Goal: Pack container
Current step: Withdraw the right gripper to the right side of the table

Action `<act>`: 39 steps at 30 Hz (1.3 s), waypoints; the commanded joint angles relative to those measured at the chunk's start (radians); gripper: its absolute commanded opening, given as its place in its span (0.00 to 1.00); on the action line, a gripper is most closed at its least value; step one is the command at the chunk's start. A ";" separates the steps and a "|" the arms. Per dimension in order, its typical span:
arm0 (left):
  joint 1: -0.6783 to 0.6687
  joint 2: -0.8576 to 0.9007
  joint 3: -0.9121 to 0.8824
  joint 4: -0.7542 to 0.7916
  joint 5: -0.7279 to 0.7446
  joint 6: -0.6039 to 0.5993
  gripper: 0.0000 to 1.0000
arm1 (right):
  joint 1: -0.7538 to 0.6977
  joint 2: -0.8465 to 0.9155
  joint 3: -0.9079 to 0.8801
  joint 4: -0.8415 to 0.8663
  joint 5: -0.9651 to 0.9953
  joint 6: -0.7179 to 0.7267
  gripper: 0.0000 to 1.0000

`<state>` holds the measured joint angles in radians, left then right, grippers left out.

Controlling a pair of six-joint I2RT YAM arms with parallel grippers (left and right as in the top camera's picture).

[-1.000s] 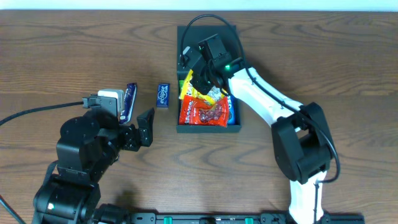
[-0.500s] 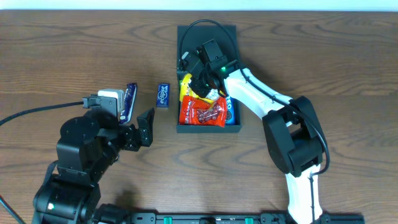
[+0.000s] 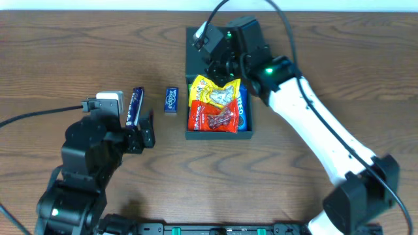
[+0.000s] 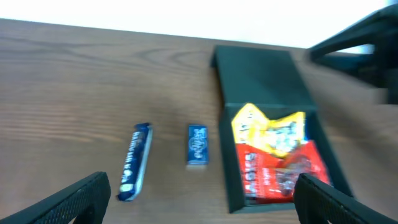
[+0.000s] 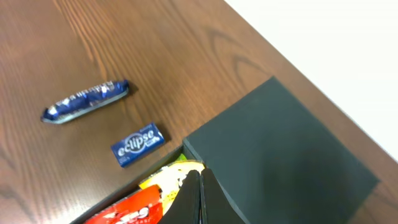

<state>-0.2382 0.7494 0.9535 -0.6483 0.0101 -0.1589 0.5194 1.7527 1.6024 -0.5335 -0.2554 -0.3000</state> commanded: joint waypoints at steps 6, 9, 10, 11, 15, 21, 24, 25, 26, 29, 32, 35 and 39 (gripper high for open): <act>0.002 0.216 0.012 0.051 -0.121 0.044 0.95 | -0.135 -0.066 0.007 -0.062 -0.003 0.016 0.01; 0.003 0.306 0.012 0.088 -0.195 0.044 0.95 | -0.207 -0.066 0.007 -0.109 -0.025 0.016 0.01; 0.004 0.333 0.012 0.100 -0.217 0.044 0.95 | -0.228 -0.066 0.007 -0.125 -0.045 0.016 0.01; 0.005 0.364 0.012 0.113 -0.235 0.045 0.95 | -0.252 -0.066 0.007 -0.141 -0.074 0.016 0.01; 0.011 0.468 0.012 0.149 -0.242 0.048 0.95 | -0.320 -0.075 0.007 -0.186 -0.196 0.015 0.01; 0.054 0.653 0.012 0.160 -0.242 0.047 0.95 | -0.389 -0.124 0.007 -0.196 -0.306 -0.023 0.02; 0.085 0.724 0.012 0.167 -0.210 0.047 0.96 | -0.400 -0.161 0.007 -0.202 -0.342 -0.034 0.01; 0.099 0.748 0.012 0.176 -0.183 0.047 0.96 | -0.402 -0.180 0.007 -0.213 -0.383 -0.064 0.01; 0.114 0.772 0.012 0.187 -0.156 0.047 0.96 | -0.402 -0.204 0.007 -0.230 -0.429 -0.100 0.02; 0.149 0.824 0.012 0.229 -0.140 0.051 0.96 | -0.402 -0.272 0.007 -0.289 -0.535 -0.179 0.02; 0.178 0.893 0.012 0.283 -0.131 0.096 0.96 | -0.402 -0.377 0.007 -0.404 -0.615 -0.312 0.01; 0.193 0.942 0.012 0.323 -0.064 0.139 0.98 | -0.402 -0.457 0.007 -0.483 -0.636 -0.404 0.01; 0.199 0.968 0.012 0.363 -0.061 0.142 1.00 | -0.402 -0.542 0.007 -0.552 -0.638 -0.423 0.02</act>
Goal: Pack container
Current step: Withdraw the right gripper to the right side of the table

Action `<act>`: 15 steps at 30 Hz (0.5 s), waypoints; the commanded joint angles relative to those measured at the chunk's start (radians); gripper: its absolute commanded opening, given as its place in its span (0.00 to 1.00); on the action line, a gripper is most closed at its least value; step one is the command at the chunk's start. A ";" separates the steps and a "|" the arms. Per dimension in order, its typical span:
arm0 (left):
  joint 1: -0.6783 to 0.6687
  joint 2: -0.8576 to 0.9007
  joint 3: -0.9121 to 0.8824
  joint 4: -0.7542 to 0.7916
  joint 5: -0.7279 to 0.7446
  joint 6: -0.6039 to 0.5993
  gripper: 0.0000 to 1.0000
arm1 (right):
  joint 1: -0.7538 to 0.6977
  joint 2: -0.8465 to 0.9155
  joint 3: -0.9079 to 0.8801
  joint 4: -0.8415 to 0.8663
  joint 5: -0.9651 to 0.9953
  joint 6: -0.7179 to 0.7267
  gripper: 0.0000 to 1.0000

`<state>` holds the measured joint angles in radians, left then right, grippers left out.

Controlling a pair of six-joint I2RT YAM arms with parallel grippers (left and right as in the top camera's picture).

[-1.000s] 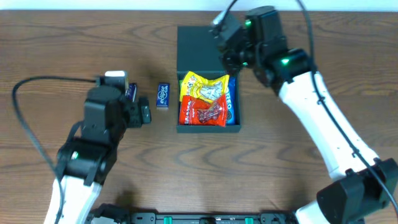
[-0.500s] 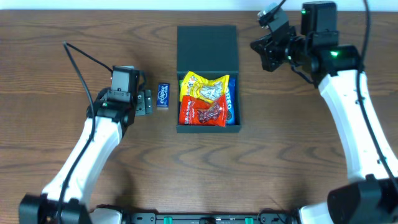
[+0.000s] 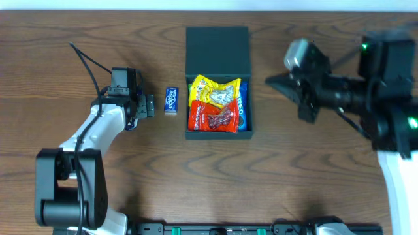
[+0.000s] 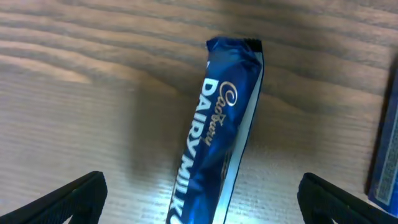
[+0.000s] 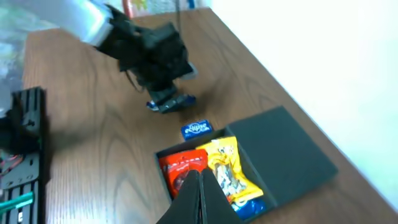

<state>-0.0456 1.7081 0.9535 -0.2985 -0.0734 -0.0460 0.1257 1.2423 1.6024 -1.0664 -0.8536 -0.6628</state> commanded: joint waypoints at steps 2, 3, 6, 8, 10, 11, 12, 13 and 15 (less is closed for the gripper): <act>0.006 0.019 0.012 0.024 0.023 0.048 1.00 | -0.008 -0.059 0.007 -0.041 -0.042 -0.060 0.02; 0.006 0.026 0.012 0.027 0.023 0.051 0.95 | -0.008 -0.074 0.007 -0.052 -0.042 -0.061 0.03; 0.006 0.051 0.012 0.043 0.024 0.058 0.94 | -0.008 -0.110 0.007 -0.080 -0.042 -0.061 0.06; 0.006 0.072 0.012 0.051 0.031 0.077 0.93 | -0.008 -0.129 0.007 -0.095 -0.041 -0.060 0.07; 0.006 0.093 0.012 0.058 0.031 0.077 0.93 | -0.008 -0.140 0.007 -0.108 -0.041 -0.060 0.18; 0.006 0.101 0.012 0.062 0.030 0.077 0.92 | -0.008 -0.141 0.007 -0.115 -0.041 -0.060 0.28; 0.006 0.111 0.012 0.066 0.030 0.077 0.90 | -0.008 -0.141 0.007 -0.121 -0.041 -0.060 0.38; 0.006 0.120 0.012 0.072 0.030 0.077 0.87 | -0.008 -0.141 0.007 -0.129 -0.042 -0.060 0.52; 0.006 0.127 0.012 0.076 0.031 0.076 0.84 | -0.008 -0.141 0.007 -0.138 -0.041 -0.060 0.70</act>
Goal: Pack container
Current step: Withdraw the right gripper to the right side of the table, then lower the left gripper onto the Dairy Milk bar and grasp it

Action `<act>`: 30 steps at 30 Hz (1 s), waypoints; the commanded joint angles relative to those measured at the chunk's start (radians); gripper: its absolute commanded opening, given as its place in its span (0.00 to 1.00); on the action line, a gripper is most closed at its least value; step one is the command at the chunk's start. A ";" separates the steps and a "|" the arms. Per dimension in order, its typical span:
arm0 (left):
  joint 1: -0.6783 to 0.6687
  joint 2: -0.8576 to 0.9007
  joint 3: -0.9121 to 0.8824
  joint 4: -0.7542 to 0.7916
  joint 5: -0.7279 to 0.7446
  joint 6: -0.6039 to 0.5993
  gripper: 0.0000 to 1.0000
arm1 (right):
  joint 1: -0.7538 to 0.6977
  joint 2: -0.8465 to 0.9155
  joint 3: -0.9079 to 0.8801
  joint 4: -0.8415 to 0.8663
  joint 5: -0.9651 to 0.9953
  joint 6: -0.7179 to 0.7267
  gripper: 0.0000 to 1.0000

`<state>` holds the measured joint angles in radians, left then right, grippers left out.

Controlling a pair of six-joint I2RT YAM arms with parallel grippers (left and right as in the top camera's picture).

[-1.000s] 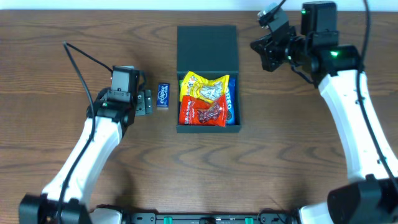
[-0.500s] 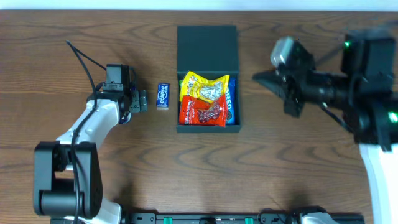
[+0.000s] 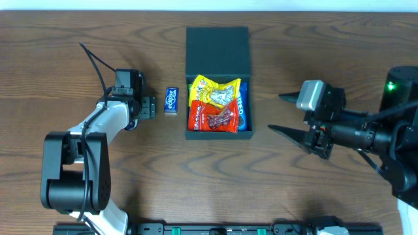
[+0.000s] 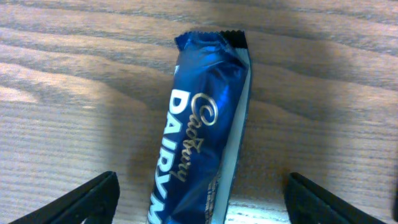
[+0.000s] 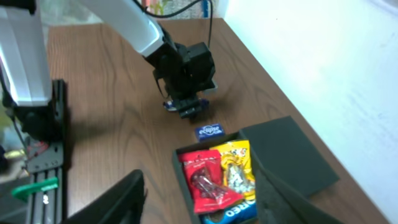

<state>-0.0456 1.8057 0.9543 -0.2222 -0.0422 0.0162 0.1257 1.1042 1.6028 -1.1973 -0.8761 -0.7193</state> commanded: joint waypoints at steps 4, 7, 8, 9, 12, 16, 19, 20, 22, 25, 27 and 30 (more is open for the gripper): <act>0.006 0.030 0.011 0.000 -0.001 0.014 0.61 | -0.008 -0.003 0.006 -0.012 -0.019 -0.003 0.99; 0.006 0.030 0.011 -0.001 -0.001 0.014 0.41 | -0.008 -0.003 0.006 -0.012 -0.018 -0.003 0.99; 0.006 0.030 0.011 -0.001 -0.001 0.013 0.40 | -0.008 -0.003 0.006 -0.012 -0.018 -0.003 0.99; 0.006 0.030 0.011 -0.001 -0.001 0.013 0.38 | -0.008 -0.003 0.006 -0.012 -0.011 -0.004 0.99; 0.006 0.029 0.012 0.000 -0.001 0.009 0.30 | -0.008 -0.003 0.006 -0.012 0.014 -0.004 0.99; 0.006 0.023 0.015 -0.002 -0.001 0.004 0.27 | -0.008 0.000 0.006 -0.011 0.068 -0.004 0.99; 0.006 -0.005 0.029 -0.006 -0.001 0.003 0.27 | -0.008 0.003 0.006 -0.010 0.090 -0.004 0.99; 0.006 -0.023 0.036 -0.009 0.000 0.003 0.28 | -0.008 0.004 0.006 -0.009 0.090 -0.004 0.99; 0.006 -0.063 0.052 -0.013 0.013 0.002 0.27 | -0.008 0.005 0.006 -0.005 0.092 -0.004 0.99; 0.003 -0.151 0.072 -0.016 0.068 -0.035 0.27 | -0.008 0.007 0.006 0.006 0.120 -0.004 0.99; -0.011 -0.220 0.080 -0.014 0.100 -0.074 0.27 | -0.008 0.007 0.006 0.014 0.142 -0.004 0.99; -0.044 -0.291 0.080 -0.013 0.059 -0.076 0.33 | -0.008 0.007 0.006 0.032 0.148 -0.004 0.99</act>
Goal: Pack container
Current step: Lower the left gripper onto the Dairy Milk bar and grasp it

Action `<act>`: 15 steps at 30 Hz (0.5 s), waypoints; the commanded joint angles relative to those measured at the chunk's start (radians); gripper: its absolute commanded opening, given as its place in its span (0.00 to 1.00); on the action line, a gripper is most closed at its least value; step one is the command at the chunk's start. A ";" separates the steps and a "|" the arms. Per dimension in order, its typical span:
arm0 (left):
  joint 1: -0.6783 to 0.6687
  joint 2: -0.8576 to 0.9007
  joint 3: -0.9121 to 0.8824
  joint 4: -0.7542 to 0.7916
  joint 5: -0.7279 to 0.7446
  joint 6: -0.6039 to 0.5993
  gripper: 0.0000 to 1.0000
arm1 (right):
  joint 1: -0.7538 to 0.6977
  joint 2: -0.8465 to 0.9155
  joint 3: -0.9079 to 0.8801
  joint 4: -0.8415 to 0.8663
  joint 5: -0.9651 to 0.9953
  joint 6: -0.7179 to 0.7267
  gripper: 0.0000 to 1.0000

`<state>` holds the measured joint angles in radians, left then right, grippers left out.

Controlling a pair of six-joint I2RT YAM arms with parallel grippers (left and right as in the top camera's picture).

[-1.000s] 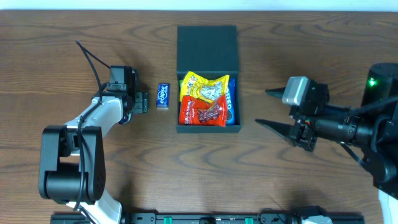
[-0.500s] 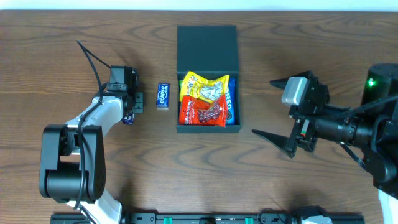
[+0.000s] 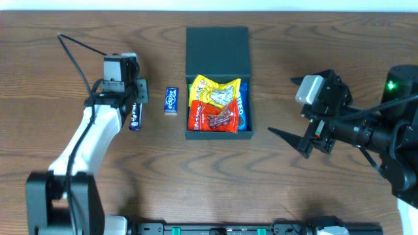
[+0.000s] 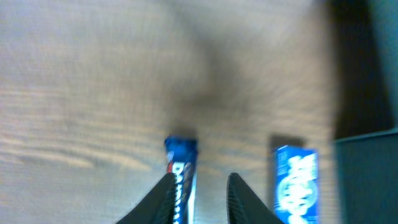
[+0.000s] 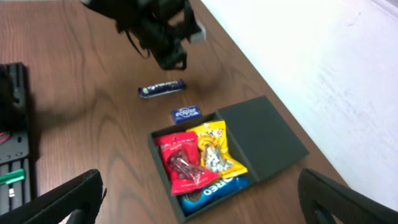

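A blue Dairy Milk chocolate bar [image 3: 135, 119] lies left of the open black box [image 3: 217, 135]. My left gripper [image 3: 134, 103] stands over it. In the blurred left wrist view the gripper [image 4: 202, 186] has its fingers drawn in to a narrow gap, and the bar [image 4: 181, 155] runs out from between them along the left finger. A blue gum pack [image 3: 171, 101] lies between bar and box. The box holds a yellow bag [image 3: 215, 91], a red bag [image 3: 212, 117] and a blue Oreo pack [image 3: 243, 108]. My right gripper [image 3: 287, 108] hangs wide open, far right of the box.
The box's lid [image 3: 217, 46] lies flat behind it. From the right wrist view I see the bar [image 5: 161, 89], the gum pack [image 5: 186, 113], the box [image 5: 163, 171] and the lid [image 5: 261, 134] from a distance. A pale wall borders the table's far edge.
My left gripper's fingers, wide open on either side of the bar, have drawn in around it. Its camera now sits farther back, showing the gum pack. The right gripper stays open.
At first my right gripper was shut over the box and my left was open, short of the bar. Then the right arm was off to the right, and the left stood open over the bar. The right gripper then opened. Now the left has shut on the bar.
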<state>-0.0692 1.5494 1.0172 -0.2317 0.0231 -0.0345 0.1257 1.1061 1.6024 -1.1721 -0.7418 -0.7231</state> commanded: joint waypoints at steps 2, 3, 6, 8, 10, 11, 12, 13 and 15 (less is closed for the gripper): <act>-0.023 -0.045 0.017 -0.006 -0.033 -0.026 0.46 | -0.008 0.005 0.007 0.016 0.021 0.000 0.99; -0.023 -0.045 0.017 -0.009 -0.034 -0.026 0.46 | -0.008 0.005 0.007 0.018 0.024 0.000 0.99; -0.009 -0.034 0.016 -0.035 -0.034 -0.025 0.45 | -0.008 0.007 0.007 0.016 0.032 0.000 0.99; 0.003 -0.013 0.016 -0.056 -0.063 -0.025 0.46 | -0.008 0.007 0.007 0.015 0.031 0.001 0.99; 0.013 0.017 0.016 -0.079 -0.085 -0.025 0.46 | -0.008 0.007 0.007 0.015 0.031 0.001 0.99; 0.017 0.031 0.016 -0.085 -0.085 -0.025 0.46 | -0.008 0.007 0.007 0.015 0.031 0.004 0.99; 0.019 0.051 0.016 -0.091 -0.085 -0.025 0.46 | -0.008 0.006 0.007 0.014 0.031 0.005 0.99; 0.019 0.069 0.016 -0.096 -0.085 -0.025 0.46 | -0.008 0.006 0.007 0.011 0.031 0.005 0.99; 0.019 0.126 0.016 -0.105 -0.077 -0.025 0.46 | -0.008 0.007 0.007 0.004 0.031 0.013 0.99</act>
<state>-0.0532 1.6348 1.0233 -0.3309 -0.0376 -0.0525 0.1257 1.1061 1.6024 -1.1622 -0.7094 -0.7227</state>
